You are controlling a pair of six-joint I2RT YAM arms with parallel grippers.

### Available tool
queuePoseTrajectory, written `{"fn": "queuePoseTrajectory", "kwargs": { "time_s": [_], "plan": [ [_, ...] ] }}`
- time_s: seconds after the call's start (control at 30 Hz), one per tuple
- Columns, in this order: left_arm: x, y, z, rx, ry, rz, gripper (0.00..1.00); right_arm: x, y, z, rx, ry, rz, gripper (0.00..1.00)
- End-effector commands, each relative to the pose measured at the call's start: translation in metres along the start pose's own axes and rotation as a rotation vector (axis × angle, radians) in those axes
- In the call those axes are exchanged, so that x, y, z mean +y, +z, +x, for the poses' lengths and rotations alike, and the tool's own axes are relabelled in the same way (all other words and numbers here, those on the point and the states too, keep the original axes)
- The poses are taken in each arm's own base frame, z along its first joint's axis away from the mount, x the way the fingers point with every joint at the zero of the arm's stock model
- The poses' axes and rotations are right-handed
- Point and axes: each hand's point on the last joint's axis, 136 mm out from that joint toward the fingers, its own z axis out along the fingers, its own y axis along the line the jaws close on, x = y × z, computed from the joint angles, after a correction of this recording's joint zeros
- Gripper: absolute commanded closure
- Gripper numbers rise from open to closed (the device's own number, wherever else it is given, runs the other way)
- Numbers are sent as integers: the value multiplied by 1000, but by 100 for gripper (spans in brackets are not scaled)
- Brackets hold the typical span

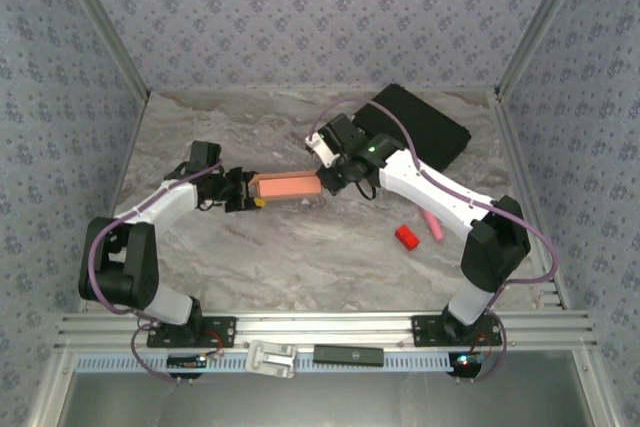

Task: Fold the paper box

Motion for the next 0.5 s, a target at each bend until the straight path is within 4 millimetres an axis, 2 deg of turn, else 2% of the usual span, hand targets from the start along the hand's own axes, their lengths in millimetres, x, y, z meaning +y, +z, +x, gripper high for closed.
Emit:
{"fn": "queuePoseTrajectory", "kwargs": {
  "time_s": [0.0, 0.3, 0.47],
  "plan": [
    [4, 2, -3, 5, -43, -14, 80, 0, -1, -2, -5, 29, 22, 88],
    [1, 2, -2, 13, -53, 1, 81, -3, 0, -4, -39, 197, 74, 100],
    [1, 4, -3, 18, -61, 3, 81, -1, -1, -11, -87, 321, 50, 100]
  ]
}}
